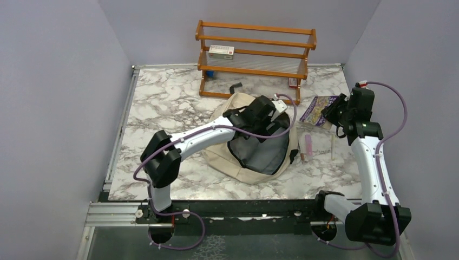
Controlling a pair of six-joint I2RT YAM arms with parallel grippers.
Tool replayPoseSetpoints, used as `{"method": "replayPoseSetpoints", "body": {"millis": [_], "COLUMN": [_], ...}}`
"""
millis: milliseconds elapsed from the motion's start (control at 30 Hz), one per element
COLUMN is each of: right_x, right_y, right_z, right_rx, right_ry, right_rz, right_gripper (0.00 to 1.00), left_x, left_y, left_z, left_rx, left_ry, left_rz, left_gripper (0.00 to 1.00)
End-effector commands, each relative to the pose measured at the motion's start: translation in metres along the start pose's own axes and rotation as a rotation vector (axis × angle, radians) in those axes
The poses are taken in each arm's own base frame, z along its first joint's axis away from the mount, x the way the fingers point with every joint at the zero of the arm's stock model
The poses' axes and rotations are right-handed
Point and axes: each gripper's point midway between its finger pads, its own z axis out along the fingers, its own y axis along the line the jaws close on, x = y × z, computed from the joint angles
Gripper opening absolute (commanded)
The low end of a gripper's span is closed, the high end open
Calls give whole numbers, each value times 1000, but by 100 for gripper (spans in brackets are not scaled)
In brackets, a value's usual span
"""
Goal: Pack the student bag
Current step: Place the book in the student bag.
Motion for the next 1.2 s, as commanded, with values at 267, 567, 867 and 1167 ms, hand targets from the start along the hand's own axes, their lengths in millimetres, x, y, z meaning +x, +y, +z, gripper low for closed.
{"method": "replayPoseSetpoints", "body": {"millis": [267, 567, 867, 1167], "right_x": [-19, -19, -29, -54], "right_y": [23, 25, 30, 55], "right_z": [-17, -22, -34, -64], "right_rx": [-116, -132, -146, -251], "right_ry": [-83, -92, -133, -204], "right_rz": [-3, -11, -13, -28], "right_gripper": [1, 0, 1, 1], "left_x": [36, 58, 43, 7], "left_y": [-22, -14, -14, -12], "left_z": [33, 50, 45, 29], "left_rx": [-248, -326, -327, -289], "left_ry": [166, 237, 204, 114], "left_rz": [158, 226, 218, 159], "left_gripper": [86, 73, 37, 0]}}
